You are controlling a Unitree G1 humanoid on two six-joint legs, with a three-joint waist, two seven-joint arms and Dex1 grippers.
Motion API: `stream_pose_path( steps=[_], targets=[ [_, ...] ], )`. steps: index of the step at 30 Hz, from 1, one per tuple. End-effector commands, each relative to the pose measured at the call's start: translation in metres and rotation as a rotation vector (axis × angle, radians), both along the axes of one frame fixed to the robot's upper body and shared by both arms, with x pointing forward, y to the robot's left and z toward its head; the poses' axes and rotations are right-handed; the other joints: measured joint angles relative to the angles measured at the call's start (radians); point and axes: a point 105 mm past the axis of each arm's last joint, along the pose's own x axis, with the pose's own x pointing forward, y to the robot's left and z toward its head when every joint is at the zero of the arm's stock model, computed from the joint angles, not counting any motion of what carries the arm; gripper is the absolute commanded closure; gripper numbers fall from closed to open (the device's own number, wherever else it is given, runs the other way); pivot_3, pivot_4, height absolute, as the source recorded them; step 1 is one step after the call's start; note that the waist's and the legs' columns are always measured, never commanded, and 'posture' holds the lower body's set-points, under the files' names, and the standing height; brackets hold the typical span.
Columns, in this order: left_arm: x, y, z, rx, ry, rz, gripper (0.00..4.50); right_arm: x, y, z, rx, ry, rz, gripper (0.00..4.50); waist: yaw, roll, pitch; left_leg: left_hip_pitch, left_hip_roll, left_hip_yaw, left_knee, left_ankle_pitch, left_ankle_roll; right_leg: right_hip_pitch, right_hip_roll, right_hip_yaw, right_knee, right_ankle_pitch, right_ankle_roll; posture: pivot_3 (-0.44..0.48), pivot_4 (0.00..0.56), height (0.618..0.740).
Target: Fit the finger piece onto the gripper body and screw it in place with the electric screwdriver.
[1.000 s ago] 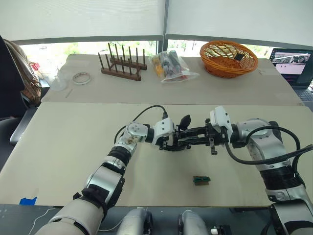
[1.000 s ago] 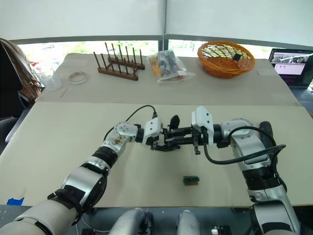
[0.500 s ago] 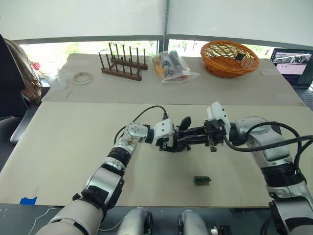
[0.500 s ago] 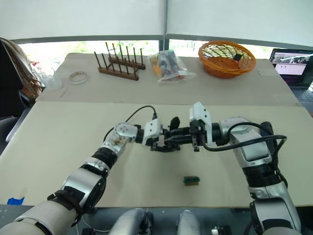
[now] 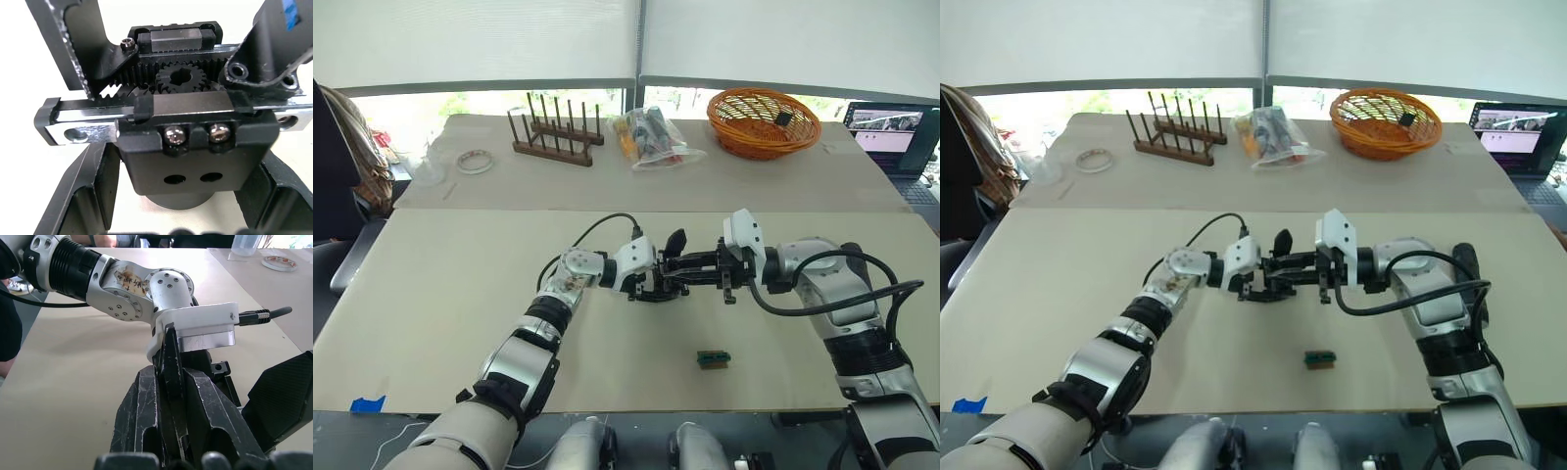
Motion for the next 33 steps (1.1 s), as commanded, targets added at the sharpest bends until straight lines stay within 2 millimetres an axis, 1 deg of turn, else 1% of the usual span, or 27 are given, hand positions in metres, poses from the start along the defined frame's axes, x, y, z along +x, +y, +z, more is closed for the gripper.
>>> stream_pose_path(
  steps=[1,2,4,6,8,10,13,16,18,20,24,27,33],
  targets=[
    [-0.001,0.003,-0.002,0.035,-0.013,-0.018,1.87,-0.006,-0.005,-0.022,-0.039,0.12,-0.016,4.2,0.003,0.0,0.0,0.0,0.0,0.0,0.0,0.0,0.0,0.0,0.0,0.0,0.0,0.0,0.0,0.0,0.15,0.74],
    [-0.001,0.002,-0.002,0.035,-0.013,-0.019,1.87,-0.006,0.0,-0.018,-0.018,0.107,-0.014,4.2,0.003,0.0,0.0,0.0,0.0,0.0,0.0,0.0,0.0,0.0,-0.001,0.0,-0.001,0.0,0.0,0.0,0.15,0.74],
    [-0.001,0.002,-0.002,0.035,-0.013,-0.02,1.87,-0.004,0.01,-0.003,0.036,0.057,-0.005,4.2,0.003,0.0,0.0,0.0,0.0,0.0,-0.001,0.0,0.0,0.0,-0.001,0.0,-0.001,0.0,0.0,0.0,0.15,0.74],
    [-0.002,0.002,-0.003,0.034,-0.01,-0.022,1.87,-0.002,0.019,0.019,0.099,0.033,0.009,4.2,-0.001,0.0,0.0,-0.001,0.0,0.0,-0.001,0.0,0.0,-0.001,-0.001,0.0,0.0,0.0,0.0,0.0,0.15,0.74],
    [-0.002,0.001,-0.003,0.036,-0.008,-0.026,1.87,-0.004,0.023,0.038,0.136,0.02,0.042,4.2,-0.005,0.0,0.0,-0.001,0.001,0.001,-0.001,0.0,0.0,-0.002,-0.001,0.0,0.0,0.0,0.0,0.0,0.15,0.74],
    [-0.003,0.001,-0.004,0.036,-0.006,-0.027,1.87,-0.009,0.024,0.048,0.131,0.027,0.077,4.2,-0.006,0.0,0.0,-0.003,0.0,0.001,-0.001,0.0,0.0,-0.002,-0.001,0.0,0.0,0.0,-0.001,0.0,0.15,0.74],
    [-0.002,0.001,-0.004,0.037,-0.006,-0.026,1.87,-0.013,0.022,0.049,0.098,0.068,0.105,4.2,-0.002,0.0,0.0,-0.008,0.0,0.0,0.0,0.0,0.0,-0.004,-0.001,-0.001,0.0,0.0,-0.001,0.0,0.15,0.74],
    [-0.002,-0.001,-0.003,0.033,-0.008,-0.025,1.87,-0.013,0.02,0.048,0.097,0.121,0.1,4.2,0.003,0.0,0.0,-0.009,-0.001,-0.001,0.001,0.0,0.0,-0.005,-0.001,-0.004,-0.001,0.001,-0.001,0.0,0.15,0.74],
    [-0.001,-0.003,-0.002,0.03,-0.009,-0.025,1.87,-0.014,0.017,0.044,0.086,0.131,0.096,4.2,0.005,0.0,0.0,-0.009,-0.001,-0.001,0.001,0.0,0.0,-0.003,-0.002,-0.004,-0.001,0.001,-0.001,0.0,0.15,0.74],
    [-0.001,-0.003,-0.001,0.027,-0.01,-0.025,1.87,-0.014,0.013,0.035,0.063,0.135,0.086,4.2,0.006,0.0,0.0,-0.009,-0.001,-0.001,0.001,0.0,0.0,-0.003,-0.002,-0.005,-0.001,0.001,-0.001,0.0,0.15,0.74],
    [-0.002,-0.002,-0.002,0.025,-0.009,-0.026,1.87,-0.007,0.006,0.026,0.047,0.13,0.043,4.2,0.007,0.0,0.0,-0.009,-0.001,0.0,0.001,0.0,0.0,-0.003,-0.001,-0.011,-0.001,0.001,-0.001,0.0,0.15,0.74],
    [-0.002,-0.001,-0.002,0.026,-0.007,-0.027,1.87,-0.002,0.002,0.023,0.044,0.123,0.02,4.2,0.008,0.0,0.0,-0.009,-0.001,0.0,0.001,0.003,0.005,-0.003,-0.002,-0.015,-0.001,0.002,-0.002,0.0,0.15,0.74],
    [-0.002,-0.001,-0.003,0.026,-0.005,-0.027,1.87,0.001,0.001,0.023,0.042,0.101,0.02,4.2,0.008,0.0,0.0,-0.009,-0.001,-0.001,0.001,0.004,0.008,-0.002,-0.002,-0.017,-0.001,0.002,-0.002,0.0,0.15,0.74]
  ],
)
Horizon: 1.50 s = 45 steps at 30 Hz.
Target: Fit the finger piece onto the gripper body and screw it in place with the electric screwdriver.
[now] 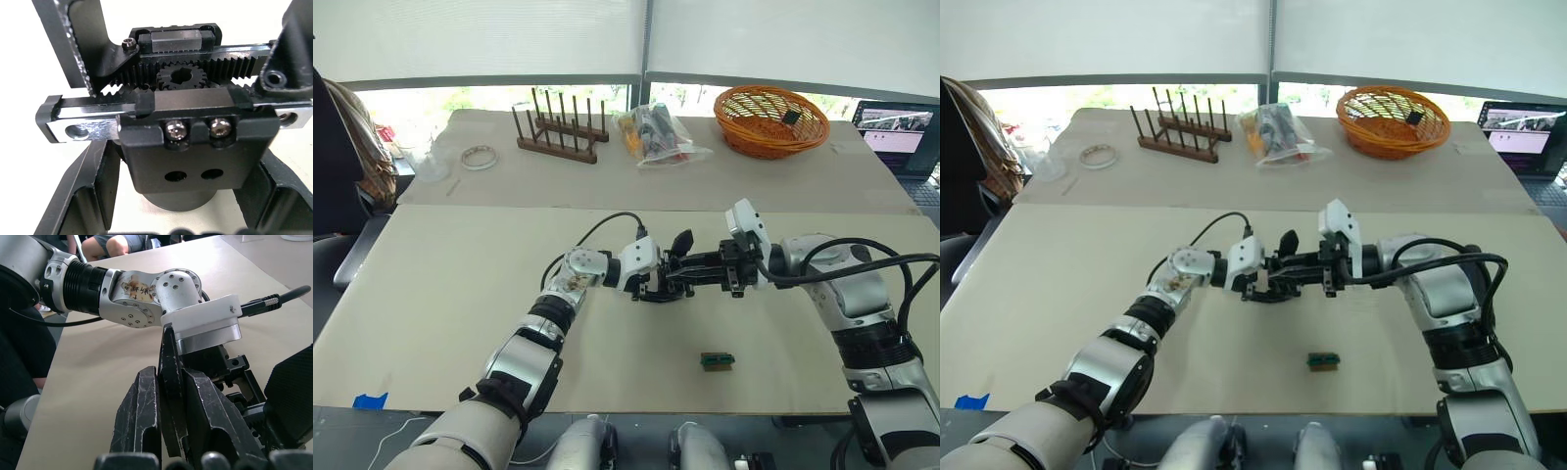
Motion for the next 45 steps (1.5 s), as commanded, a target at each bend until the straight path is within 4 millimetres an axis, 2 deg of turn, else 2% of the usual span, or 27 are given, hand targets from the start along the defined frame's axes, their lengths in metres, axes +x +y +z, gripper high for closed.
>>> stream_pose_path(
  steps=[1,9,16,21,32,37,41,45],
  targets=[
    [-0.001,0.002,-0.006,0.036,0.004,-0.007,1.87,0.001,-0.001,0.01,0.008,-0.056,0.011,4.2,0.0,0.0,0.0,0.0,0.0,0.0,0.0,0.0,0.0,0.0,0.0,0.0,0.0,0.0,0.0,0.0,0.15,0.74],
    [-0.002,0.004,-0.008,0.045,0.003,-0.006,1.87,0.0,-0.002,0.004,-0.019,-0.088,0.036,4.2,0.0,0.0,0.0,0.0,0.0,0.0,0.0,0.0,0.0,0.0,0.0,0.0,0.0,0.0,0.0,0.0,0.15,0.74],
    [-0.001,0.005,-0.008,0.047,0.001,-0.004,1.87,-0.007,-0.007,-0.021,-0.087,-0.019,0.048,4.2,0.0,0.0,0.0,0.0,0.0,-0.001,0.0,0.0,0.0,0.001,0.0,-0.001,0.0,0.0,0.0,0.0,0.15,0.74],
    [-0.001,0.006,-0.008,0.046,0.002,-0.001,1.87,0.006,-0.016,-0.038,-0.155,0.033,-0.07,4.2,0.001,0.0,0.0,0.002,0.0,-0.001,0.0,-0.001,-0.001,0.001,0.0,-0.001,0.0,0.0,0.0,0.0,0.15,0.74],
    [-0.001,0.008,-0.01,0.043,0.005,0.01,1.87,0.0,-0.017,-0.029,0.013,-0.011,-0.16,4.2,0.001,0.0,0.0,0.004,0.001,-0.002,0.0,-0.004,-0.007,0.002,-0.001,-0.001,0.0,0.0,0.0,0.0,0.15,0.74],
    [-0.001,0.007,-0.01,0.031,0.019,0.017,1.87,-0.008,-0.012,-0.052,-0.067,-0.009,-0.086,4.2,0.002,0.0,0.0,0.005,0.0,-0.002,0.0,-0.004,-0.006,0.002,0.0,-0.001,0.0,0.0,0.0,0.0,0.15,0.74],
    [-0.002,0.004,-0.008,0.024,0.019,0.005,1.87,-0.01,-0.008,-0.054,-0.09,0.013,-0.018,4.2,0.002,0.0,0.0,0.006,0.001,-0.002,0.0,-0.003,-0.005,0.002,0.0,-0.001,-0.001,0.0,0.0,0.0,0.15,0.74],
    [-0.003,0.005,-0.009,0.029,0.019,0.004,1.87,-0.025,-0.01,-0.059,-0.163,0.109,0.114,4.2,0.002,0.0,0.0,0.007,0.001,-0.002,0.0,-0.002,-0.004,0.002,0.0,-0.001,-0.001,0.0,0.0,0.0,0.15,0.74]
  ],
)
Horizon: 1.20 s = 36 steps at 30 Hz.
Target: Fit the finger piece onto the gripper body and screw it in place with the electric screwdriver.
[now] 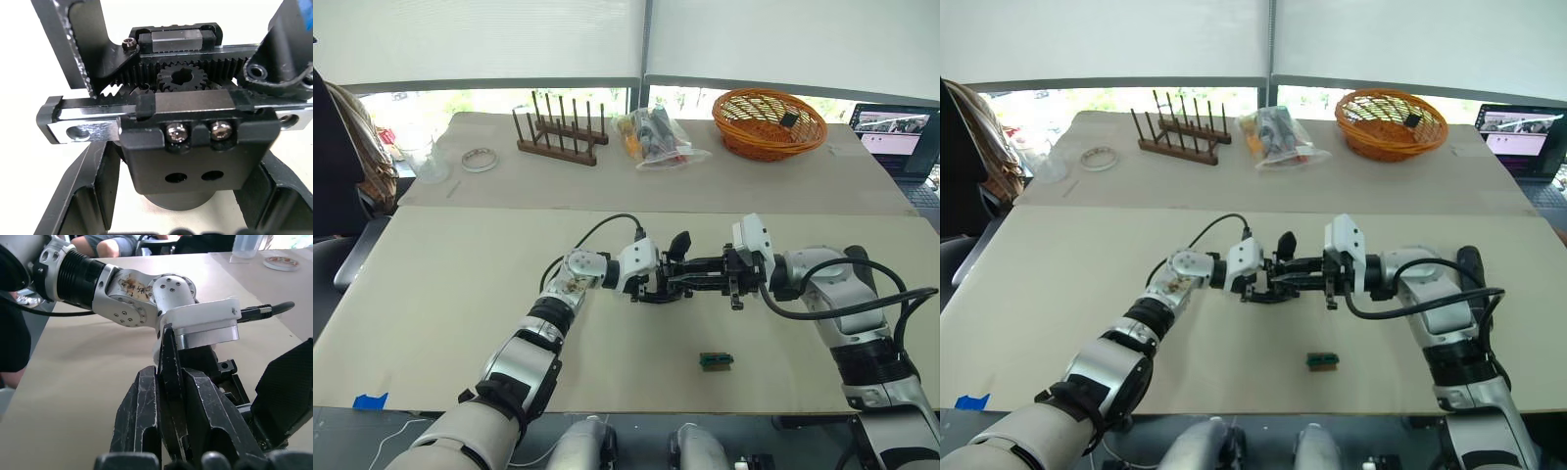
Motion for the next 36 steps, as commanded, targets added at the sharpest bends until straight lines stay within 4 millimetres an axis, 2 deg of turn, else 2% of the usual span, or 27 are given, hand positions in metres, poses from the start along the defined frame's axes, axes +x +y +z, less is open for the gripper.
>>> stream_pose_path(
  steps=[1,6,10,16,20,23,27,33,36],
  targets=[
    [-0.002,0.005,-0.006,0.031,0.015,-0.009,1.87,-0.021,-0.007,-0.045,-0.173,0.229,0.108,4.2,0.003,0.0,0.0,0.0,0.0,0.0,0.0,0.0,0.0,0.0,0.0,0.0,0.0,0.0,0.0,0.0,0.15,0.74],
    [-0.003,0.005,-0.008,0.038,0.012,-0.011,1.87,-0.009,-0.006,-0.053,-0.204,0.19,0.066,4.2,0.005,-0.001,-0.001,0.0,0.0,-0.001,0.0,0.0,0.0,0.0,-0.005,-0.001,-0.001,0.0,0.0,0.0,0.15,0.74],
    [-0.003,0.004,-0.008,0.035,0.013,-0.01,1.87,-0.008,-0.008,-0.055,-0.21,0.196,0.067,4.2,0.004,-0.003,-0.004,0.001,0.0,-0.001,0.0,-0.002,-0.003,0.001,-0.007,-0.004,-0.001,0.0,0.0,0.0,0.15,0.74],
    [-0.002,0.004,-0.009,0.026,0.022,0.004,1.87,-0.003,0.003,-0.042,-0.14,0.212,0.098,4.2,0.004,-0.005,-0.005,0.001,0.0,-0.001,0.0,-0.002,-0.003,0.001,-0.007,-0.005,-0.001,0.0,0.0,0.0,0.15,0.74],
    [-0.002,0.01,-0.013,0.025,0.037,0.022,1.87,0.008,0.003,-0.039,-0.116,0.192,0.069,4.2,-0.003,-0.006,-0.007,0.002,0.0,-0.001,-0.001,-0.002,-0.003,0.001,-0.008,-0.006,0.0,0.0,0.0,0.0,0.15,0.74],
    [-0.003,0.013,-0.015,0.019,0.052,0.032,1.87,0.009,0.004,-0.037,-0.097,0.194,0.073,4.2,-0.009,-0.006,-0.008,0.003,0.0,-0.001,-0.001,-0.002,-0.004,0.002,-0.008,-0.008,0.0,0.0,-0.001,0.0,0.15,0.74],
    [-0.004,0.014,-0.018,0.013,0.07,0.041,1.87,0.008,0.005,-0.04,-0.103,0.221,0.072,4.2,-0.014,-0.006,-0.009,0.003,0.0,-0.001,-0.002,-0.003,-0.004,0.002,-0.009,-0.008,0.0,0.0,-0.001,0.0,0.15,0.74],
    [-0.004,0.011,-0.018,0.01,0.078,0.045,1.87,0.009,-0.002,-0.057,-0.205,0.352,0.004,4.2,-0.016,-0.006,-0.012,0.003,0.0,-0.001,-0.002,-0.003,-0.004,0.002,-0.01,-0.009,0.0,0.0,-0.001,0.0,0.15,0.74],
    [-0.004,0.011,-0.017,0.01,0.08,0.045,1.87,0.01,0.0,-0.055,-0.196,0.386,-0.012,4.2,-0.015,-0.007,-0.014,0.003,0.0,-0.001,-0.002,-0.003,-0.005,0.002,-0.01,-0.009,0.0,0.0,-0.001,0.0,0.15,0.74]
  ],
)
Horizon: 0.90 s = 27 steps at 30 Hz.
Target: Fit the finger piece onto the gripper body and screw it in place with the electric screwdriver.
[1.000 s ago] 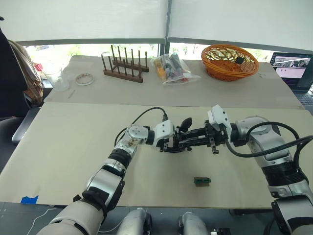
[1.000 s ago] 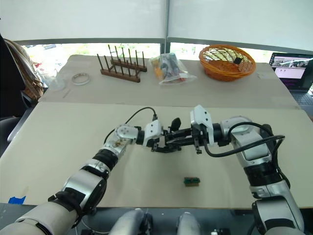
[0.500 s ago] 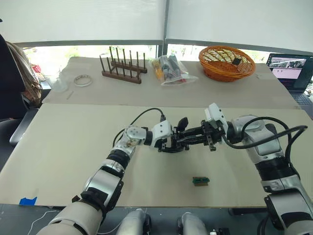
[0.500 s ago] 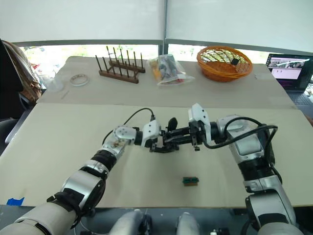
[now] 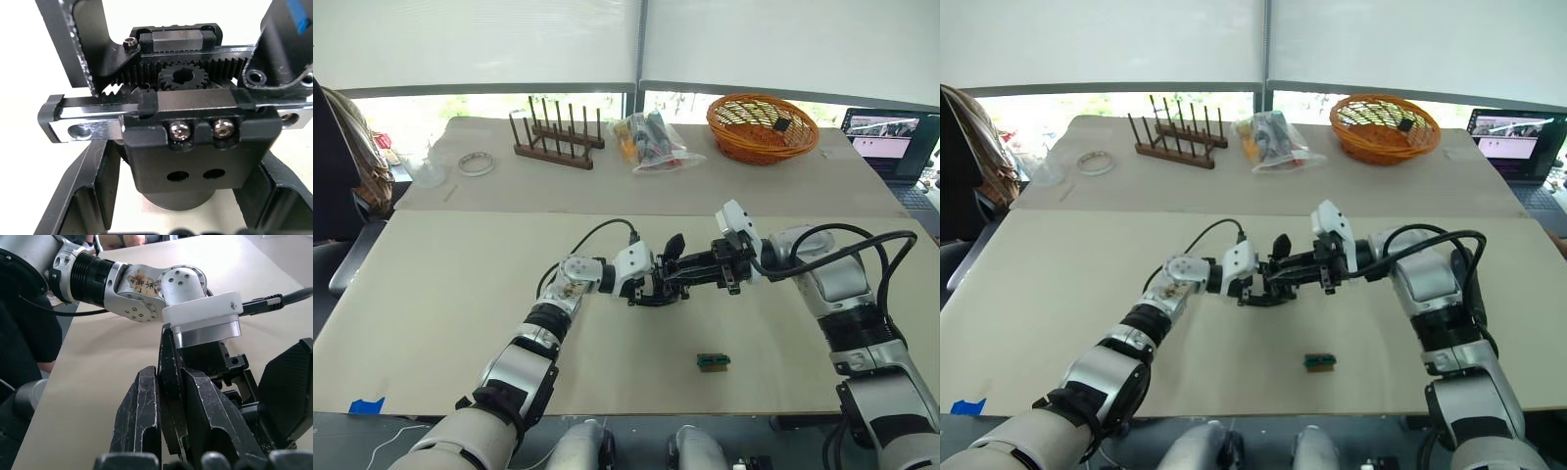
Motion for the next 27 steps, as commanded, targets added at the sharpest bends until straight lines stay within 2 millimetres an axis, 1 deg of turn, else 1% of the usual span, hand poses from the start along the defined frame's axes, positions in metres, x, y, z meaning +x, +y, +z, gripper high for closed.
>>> stream_pose_path(
  steps=[1,6,13,18,22,27],
  targets=[
    [-0.002,0.003,-0.009,0.027,0.034,0.006,1.87,-0.007,-0.007,-0.053,-0.153,0.206,-0.059,4.2,0.0,0.0,-0.001,0.0,0.0,0.0,0.0,0.0,0.0,0.0,0.0,0.0,0.0,0.0,0.0,0.0,0.15,0.74],
    [-0.001,0.002,-0.007,0.028,0.029,0.003,1.87,-0.007,-0.009,-0.054,-0.163,0.181,-0.061,4.2,0.0,0.0,-0.002,0.0,0.0,0.0,-0.001,0.0,0.0,0.0,0.0,0.0,0.0,0.0,0.0,0.0,0.15,0.74],
    [0.001,0.004,-0.004,0.033,0.019,0.001,1.87,-0.004,-0.014,-0.049,-0.118,0.113,-0.123,4.2,0.001,0.0,-0.004,0.0,0.0,0.0,-0.001,0.0,-0.001,0.0,0.0,0.0,0.0,0.0,0.0,0.0,0.15,0.74],
    [0.002,0.007,-0.003,0.042,0.014,-0.002,1.87,-0.004,-0.017,-0.055,-0.148,0.083,-0.161,4.2,0.001,0.0,-0.004,0.0,0.0,0.0,-0.001,0.0,-0.001,0.0,-0.001,0.0,0.0,0.0,0.0,0.0,0.15,0.74],
    [0.003,0.008,-0.001,0.046,0.011,-0.004,1.87,-0.007,-0.017,-0.057,-0.155,0.09,-0.159,4.2,0.001,0.0,-0.004,0.0,0.0,0.0,-0.001,0.0,-0.001,0.0,-0.001,-0.001,0.0,0.0,0.0,0.0,0.15,0.74],
    [0.004,0.01,0.0,0.054,0.004,-0.009,1.87,-0.009,-0.017,-0.054,-0.121,0.117,-0.13,4.2,0.001,0.0,-0.004,0.0,0.0,0.0,-0.001,0.0,-0.001,0.0,-0.001,-0.001,0.0,0.0,0.0,0.0,0.15,0.74]
  ],
)
